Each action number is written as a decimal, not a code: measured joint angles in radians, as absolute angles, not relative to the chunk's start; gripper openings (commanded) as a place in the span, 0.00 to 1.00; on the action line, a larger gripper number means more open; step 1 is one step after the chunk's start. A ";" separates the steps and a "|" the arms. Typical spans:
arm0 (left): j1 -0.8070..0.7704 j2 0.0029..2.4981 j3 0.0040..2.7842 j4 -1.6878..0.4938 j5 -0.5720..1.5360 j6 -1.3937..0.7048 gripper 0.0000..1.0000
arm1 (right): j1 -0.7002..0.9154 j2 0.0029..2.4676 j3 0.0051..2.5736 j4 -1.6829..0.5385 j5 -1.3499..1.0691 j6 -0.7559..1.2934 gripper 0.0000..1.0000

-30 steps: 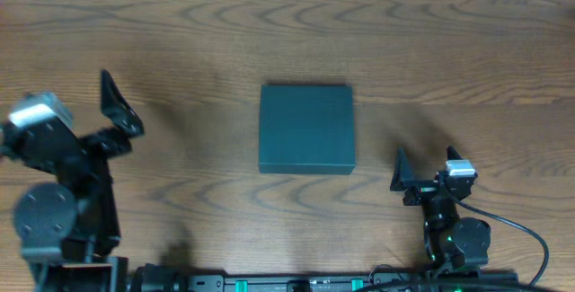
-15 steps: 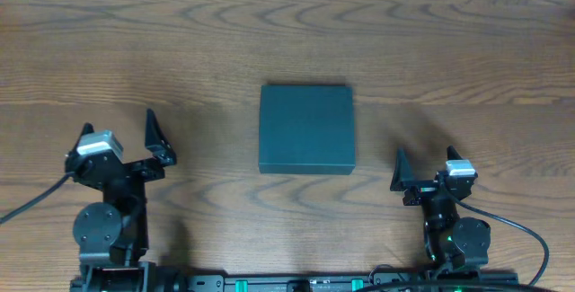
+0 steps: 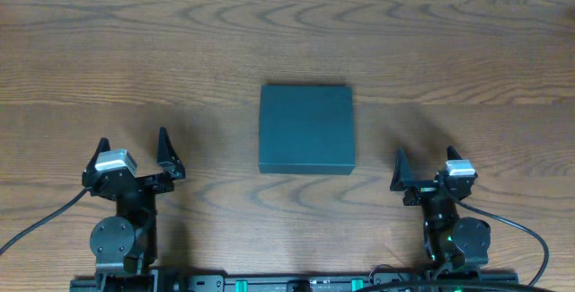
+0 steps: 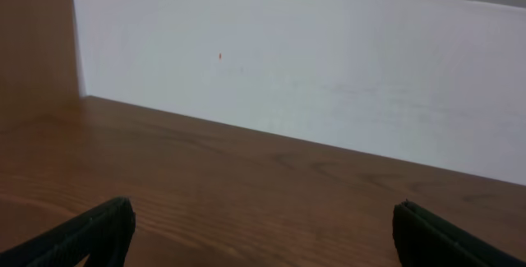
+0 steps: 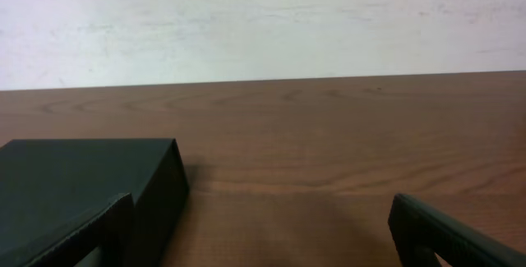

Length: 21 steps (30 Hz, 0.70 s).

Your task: Pack container

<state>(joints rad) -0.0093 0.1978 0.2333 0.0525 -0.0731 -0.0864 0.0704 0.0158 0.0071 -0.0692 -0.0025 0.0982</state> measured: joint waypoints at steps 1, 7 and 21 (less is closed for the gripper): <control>-0.009 0.193 0.226 0.054 -0.073 -0.090 0.99 | 0.070 0.016 0.007 -0.070 -0.002 0.098 0.99; -0.009 0.157 0.167 0.053 -0.067 -0.107 0.99 | 0.070 0.016 0.007 -0.070 -0.002 0.098 0.99; -0.009 0.093 0.118 0.056 -0.066 -0.108 0.98 | 0.070 0.016 0.007 -0.070 -0.002 0.098 0.99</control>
<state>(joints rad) -0.0093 0.0929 0.1177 0.0563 -0.0658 -0.1081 0.0704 0.0158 0.0071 -0.0696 -0.0025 0.0982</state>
